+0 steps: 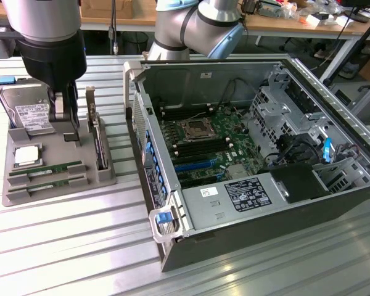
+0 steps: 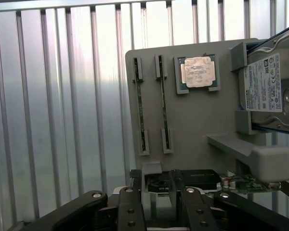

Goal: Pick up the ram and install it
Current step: 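Pick up the ram and move it above insertion slot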

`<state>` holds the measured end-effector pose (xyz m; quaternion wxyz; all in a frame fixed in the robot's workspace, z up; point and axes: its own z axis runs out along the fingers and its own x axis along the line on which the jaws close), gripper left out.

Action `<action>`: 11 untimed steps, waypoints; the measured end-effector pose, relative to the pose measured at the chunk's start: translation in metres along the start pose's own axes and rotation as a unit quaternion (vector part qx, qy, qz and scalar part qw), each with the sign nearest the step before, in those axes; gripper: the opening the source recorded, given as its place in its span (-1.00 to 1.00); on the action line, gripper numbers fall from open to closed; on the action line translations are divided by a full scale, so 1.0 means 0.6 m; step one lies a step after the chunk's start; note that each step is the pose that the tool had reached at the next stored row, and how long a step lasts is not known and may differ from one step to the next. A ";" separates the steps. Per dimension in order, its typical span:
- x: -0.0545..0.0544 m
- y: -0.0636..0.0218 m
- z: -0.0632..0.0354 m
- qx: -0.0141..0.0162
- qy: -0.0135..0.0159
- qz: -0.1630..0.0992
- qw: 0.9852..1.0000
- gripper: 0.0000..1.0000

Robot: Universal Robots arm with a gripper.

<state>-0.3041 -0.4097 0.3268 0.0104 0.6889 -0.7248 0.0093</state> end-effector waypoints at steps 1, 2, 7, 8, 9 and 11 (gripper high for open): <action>0.000 0.000 0.001 0.000 0.000 0.000 1.000 -0.28; 0.000 0.000 0.002 0.000 0.000 0.000 1.000 -0.28; 0.000 0.000 0.006 0.000 0.000 0.000 1.000 -0.28; 0.000 0.000 0.007 0.000 0.000 0.000 1.000 -0.28; 0.000 0.000 0.008 0.000 0.000 0.000 1.000 -0.28; 0.000 0.000 0.010 0.000 0.000 0.000 1.000 -0.28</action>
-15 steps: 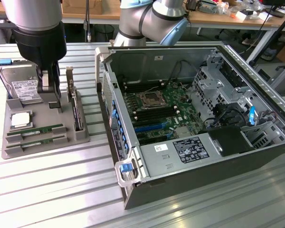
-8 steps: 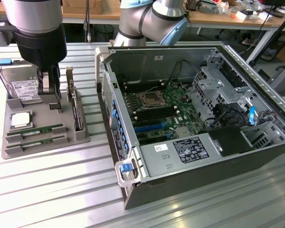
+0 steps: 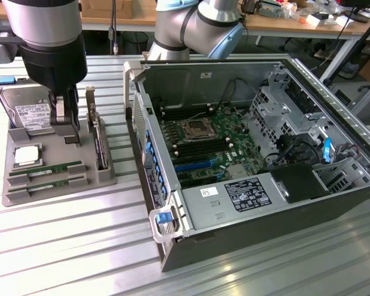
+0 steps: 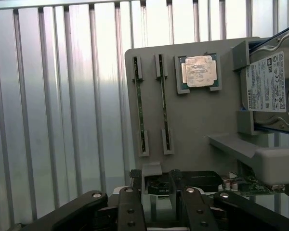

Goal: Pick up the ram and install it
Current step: 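Pick up the ram and move it above insertion slot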

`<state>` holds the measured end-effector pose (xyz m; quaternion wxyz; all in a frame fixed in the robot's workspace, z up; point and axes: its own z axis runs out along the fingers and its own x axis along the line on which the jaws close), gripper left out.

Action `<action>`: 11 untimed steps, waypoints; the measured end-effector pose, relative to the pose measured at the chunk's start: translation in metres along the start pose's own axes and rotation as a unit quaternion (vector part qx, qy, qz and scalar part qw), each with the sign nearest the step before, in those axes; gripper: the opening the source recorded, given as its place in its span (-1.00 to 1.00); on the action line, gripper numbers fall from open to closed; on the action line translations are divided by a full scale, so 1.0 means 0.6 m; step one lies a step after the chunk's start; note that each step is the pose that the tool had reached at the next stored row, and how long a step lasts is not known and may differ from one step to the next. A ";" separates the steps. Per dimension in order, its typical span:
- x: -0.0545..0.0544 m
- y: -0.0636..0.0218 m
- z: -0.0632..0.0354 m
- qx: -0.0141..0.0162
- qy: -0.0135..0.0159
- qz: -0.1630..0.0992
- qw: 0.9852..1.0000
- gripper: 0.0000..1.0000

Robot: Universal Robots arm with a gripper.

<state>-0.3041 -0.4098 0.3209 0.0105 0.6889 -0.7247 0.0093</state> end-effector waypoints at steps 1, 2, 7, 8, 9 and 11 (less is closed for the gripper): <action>0.000 0.000 0.001 0.000 0.000 0.000 1.000 -0.28; 0.000 0.000 0.003 0.000 0.000 0.000 1.000 -0.28; 0.000 0.000 0.008 0.000 0.000 0.000 1.000 -0.28; 0.000 0.000 0.009 0.000 0.000 0.000 1.000 -0.28; 0.000 0.000 0.011 0.000 0.000 0.000 1.000 -0.28; 0.000 0.000 0.015 0.000 0.000 0.000 1.000 -0.28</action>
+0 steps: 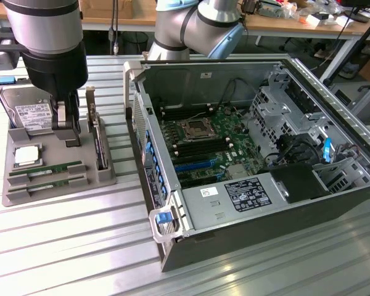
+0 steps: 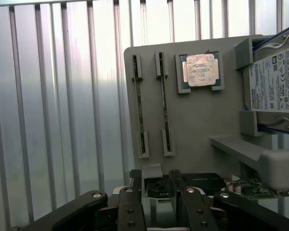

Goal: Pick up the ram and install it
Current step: 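Pick up the ram and move it above insertion slot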

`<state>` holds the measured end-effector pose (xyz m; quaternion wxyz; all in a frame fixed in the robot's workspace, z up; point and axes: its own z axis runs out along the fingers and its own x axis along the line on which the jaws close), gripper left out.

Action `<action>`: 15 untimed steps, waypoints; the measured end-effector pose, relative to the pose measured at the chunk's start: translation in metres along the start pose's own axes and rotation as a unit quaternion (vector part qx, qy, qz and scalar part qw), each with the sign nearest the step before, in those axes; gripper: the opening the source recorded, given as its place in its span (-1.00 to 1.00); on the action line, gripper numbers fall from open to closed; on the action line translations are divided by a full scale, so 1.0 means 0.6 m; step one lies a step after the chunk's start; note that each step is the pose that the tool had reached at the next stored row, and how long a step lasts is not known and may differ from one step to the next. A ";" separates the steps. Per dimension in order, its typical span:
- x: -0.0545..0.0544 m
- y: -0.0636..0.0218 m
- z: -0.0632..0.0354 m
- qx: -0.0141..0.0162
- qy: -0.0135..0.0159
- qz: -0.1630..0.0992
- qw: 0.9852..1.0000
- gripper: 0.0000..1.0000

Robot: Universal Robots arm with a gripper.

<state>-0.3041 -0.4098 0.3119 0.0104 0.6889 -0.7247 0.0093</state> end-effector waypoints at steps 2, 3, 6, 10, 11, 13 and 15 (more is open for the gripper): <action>0.000 0.000 0.003 0.000 0.000 0.000 1.000 -0.28; 0.000 0.000 0.004 0.000 0.000 0.000 1.000 -0.28; 0.000 0.000 0.006 0.000 0.000 0.000 1.000 -0.28; 0.000 0.000 0.011 0.000 0.000 0.000 1.000 -0.28; 0.000 0.000 0.012 0.000 0.000 0.000 1.000 -0.28; 0.000 0.000 0.015 0.000 0.000 0.000 1.000 -0.28; 0.000 0.000 0.017 0.000 0.000 0.000 1.000 -0.28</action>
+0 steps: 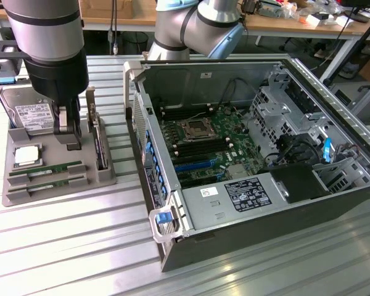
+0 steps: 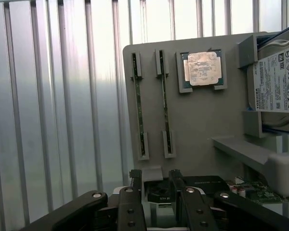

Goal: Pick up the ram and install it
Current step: 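Pick up the ram and move it above insertion slot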

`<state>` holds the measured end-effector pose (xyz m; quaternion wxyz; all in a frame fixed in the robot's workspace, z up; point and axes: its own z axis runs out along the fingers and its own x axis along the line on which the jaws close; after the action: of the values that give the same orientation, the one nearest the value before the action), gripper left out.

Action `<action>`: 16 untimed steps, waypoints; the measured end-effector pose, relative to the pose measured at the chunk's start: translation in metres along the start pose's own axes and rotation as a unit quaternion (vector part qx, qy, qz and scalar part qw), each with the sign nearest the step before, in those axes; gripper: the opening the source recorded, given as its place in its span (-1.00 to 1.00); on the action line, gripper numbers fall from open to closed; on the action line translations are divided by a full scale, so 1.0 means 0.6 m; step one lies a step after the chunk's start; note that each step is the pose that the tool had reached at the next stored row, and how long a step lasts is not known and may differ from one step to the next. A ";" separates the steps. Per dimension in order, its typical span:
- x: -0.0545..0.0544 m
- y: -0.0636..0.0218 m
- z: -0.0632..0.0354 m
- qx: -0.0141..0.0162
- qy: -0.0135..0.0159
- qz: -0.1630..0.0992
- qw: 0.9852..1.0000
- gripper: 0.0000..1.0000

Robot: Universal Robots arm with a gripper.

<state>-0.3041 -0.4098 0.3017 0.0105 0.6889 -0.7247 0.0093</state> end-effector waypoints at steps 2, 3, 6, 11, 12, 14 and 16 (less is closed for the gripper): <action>0.000 0.000 0.002 0.000 0.000 0.000 1.000 -0.28; 0.000 0.000 0.004 0.000 0.000 0.000 1.000 -0.28; 0.000 0.000 0.007 0.000 0.000 0.000 1.000 -0.28; 0.000 0.000 0.013 0.000 0.000 0.000 1.000 -0.28; 0.000 0.000 0.015 0.000 0.000 0.000 1.000 -0.28; 0.000 0.000 0.018 0.000 0.000 0.000 1.000 -0.28; -0.001 0.000 0.021 0.000 0.000 0.000 1.000 -0.28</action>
<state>-0.3041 -0.4098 0.2891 0.0104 0.6889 -0.7247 0.0093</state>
